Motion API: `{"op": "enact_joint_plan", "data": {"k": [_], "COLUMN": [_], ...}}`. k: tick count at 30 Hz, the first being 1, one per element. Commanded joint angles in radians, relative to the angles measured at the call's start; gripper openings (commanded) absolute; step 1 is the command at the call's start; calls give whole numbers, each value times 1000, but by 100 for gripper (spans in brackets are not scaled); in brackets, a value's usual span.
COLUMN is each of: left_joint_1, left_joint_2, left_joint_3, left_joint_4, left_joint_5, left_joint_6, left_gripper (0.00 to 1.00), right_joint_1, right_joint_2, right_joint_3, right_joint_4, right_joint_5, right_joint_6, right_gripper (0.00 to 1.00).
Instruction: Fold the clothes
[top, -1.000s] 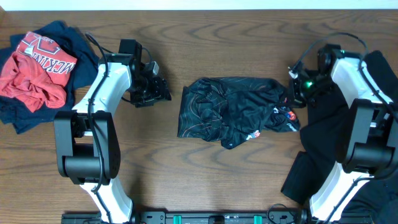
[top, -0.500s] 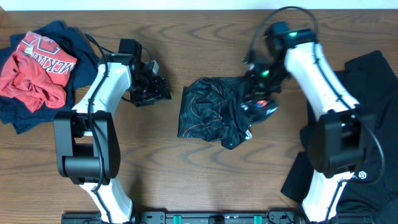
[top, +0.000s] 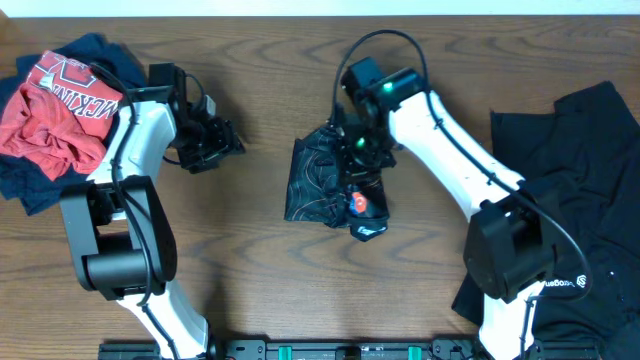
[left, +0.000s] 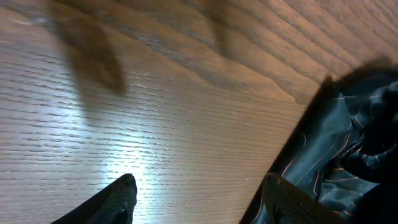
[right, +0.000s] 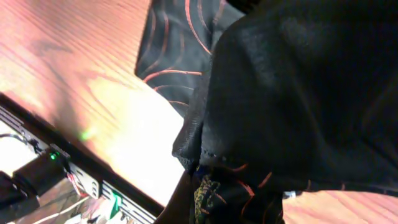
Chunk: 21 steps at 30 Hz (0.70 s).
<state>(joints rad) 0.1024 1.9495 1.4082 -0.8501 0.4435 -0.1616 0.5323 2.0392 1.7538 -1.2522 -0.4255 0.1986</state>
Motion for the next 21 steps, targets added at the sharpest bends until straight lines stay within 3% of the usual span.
{"op": "enact_joint_plan", "data": {"k": [1,3,4,6,8,13,14,16,21], "left_joint_1": [13,14,14,14,14,14,14,14,14], "left_joint_2": [-3,-3,-3,-3,-3,-3,-3,-3,-3], "left_joint_3": [-3,-3,-3,-3,-3,-3,-3,-3,-3], "left_joint_4": [-4,-5,-5,-5,-7,-12,-12,-12,-12], "left_joint_5": [36,35,36,36,35,36,35,35,35], "left_joint_6": [-12,-11,-12,-8,-8,-7,-7,-4,-4], "left_gripper": [67,67,67,67,67,67,67,67,67], "right_joint_1": [29,45,52,68,89,128,129,125,62], "right_joint_2": [-19,-19,-19,-19,-19,-11,-8,-8,-8], "right_joint_3": [17,17,17,17,17,17,17,17,17], "right_joint_4": [29,57,70,102,141,237,240,219,92], "right_joint_5": [6,6,6,7,8,9,17,61,160], "right_joint_6": [88,105,105,105,112,140,163,221,256], "right_gripper": [1,9,26,33,24,25,18,4,1]}}
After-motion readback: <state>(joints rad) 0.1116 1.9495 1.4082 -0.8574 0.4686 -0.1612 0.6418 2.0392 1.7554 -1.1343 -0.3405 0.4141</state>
